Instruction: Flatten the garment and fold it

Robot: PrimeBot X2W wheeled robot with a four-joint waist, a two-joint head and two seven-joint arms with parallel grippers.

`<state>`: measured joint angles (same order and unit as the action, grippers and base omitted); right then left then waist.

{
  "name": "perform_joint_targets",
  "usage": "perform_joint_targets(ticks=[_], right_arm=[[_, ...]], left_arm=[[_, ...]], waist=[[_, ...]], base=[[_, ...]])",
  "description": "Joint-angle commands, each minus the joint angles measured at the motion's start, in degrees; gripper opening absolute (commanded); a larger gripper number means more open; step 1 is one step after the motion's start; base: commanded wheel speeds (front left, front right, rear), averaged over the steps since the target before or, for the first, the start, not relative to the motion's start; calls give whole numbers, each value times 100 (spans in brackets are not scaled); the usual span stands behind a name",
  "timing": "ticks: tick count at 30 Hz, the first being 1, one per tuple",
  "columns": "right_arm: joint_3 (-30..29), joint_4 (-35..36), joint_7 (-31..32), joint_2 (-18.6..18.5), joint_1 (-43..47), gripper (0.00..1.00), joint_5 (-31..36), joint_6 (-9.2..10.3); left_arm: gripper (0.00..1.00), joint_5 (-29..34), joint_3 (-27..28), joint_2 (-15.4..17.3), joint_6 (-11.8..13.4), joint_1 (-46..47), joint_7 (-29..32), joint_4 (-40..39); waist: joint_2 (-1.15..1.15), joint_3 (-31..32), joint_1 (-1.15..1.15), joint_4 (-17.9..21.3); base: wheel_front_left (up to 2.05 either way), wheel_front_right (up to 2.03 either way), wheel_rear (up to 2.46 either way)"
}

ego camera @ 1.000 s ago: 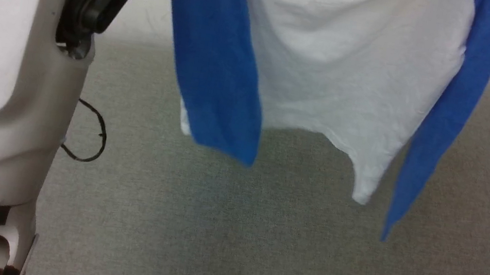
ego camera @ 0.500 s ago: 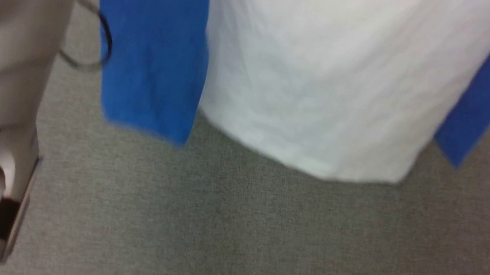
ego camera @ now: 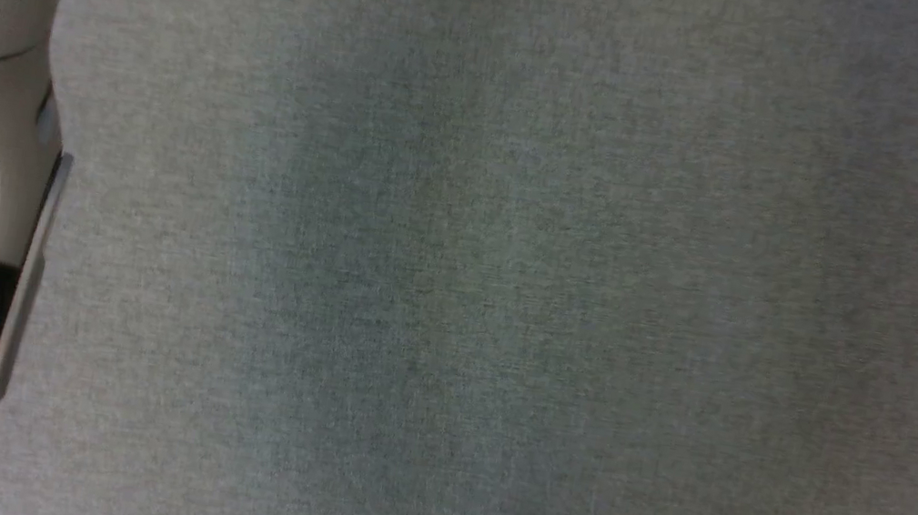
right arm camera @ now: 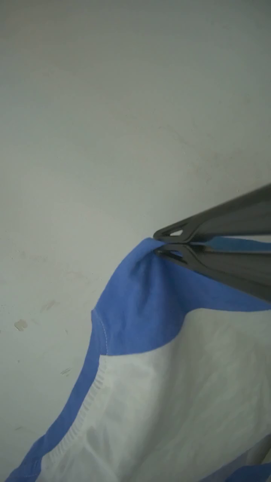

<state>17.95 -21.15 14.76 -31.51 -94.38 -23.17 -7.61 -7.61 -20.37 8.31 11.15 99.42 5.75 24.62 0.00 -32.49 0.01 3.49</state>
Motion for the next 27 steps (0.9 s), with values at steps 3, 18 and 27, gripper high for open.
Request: perform_joint_targets(ticks=[3, 18, 27], right_arm=[[237, -114, -353, -229, -110, 0, 44, 12], [1189, 557, -1435, -1213, 1270, 0, -1343, 12], [500, 1966, -1641, -1801, 3840, 0, -2088, 12]], left_arm=[[0, 143, -62, 16, 59, 80, -533, 110], [0, -120, -432, 337, -256, -1728, -1235, -1088], [0, -83, -1013, 844, -80, -4035, -663, -3117]], waist=[[0, -966, -1, -226], [0, -979, -1, -302], [0, -188, -1, -227]], base=[[0, 0, 0], [0, 0, 0], [0, 0, 0]])
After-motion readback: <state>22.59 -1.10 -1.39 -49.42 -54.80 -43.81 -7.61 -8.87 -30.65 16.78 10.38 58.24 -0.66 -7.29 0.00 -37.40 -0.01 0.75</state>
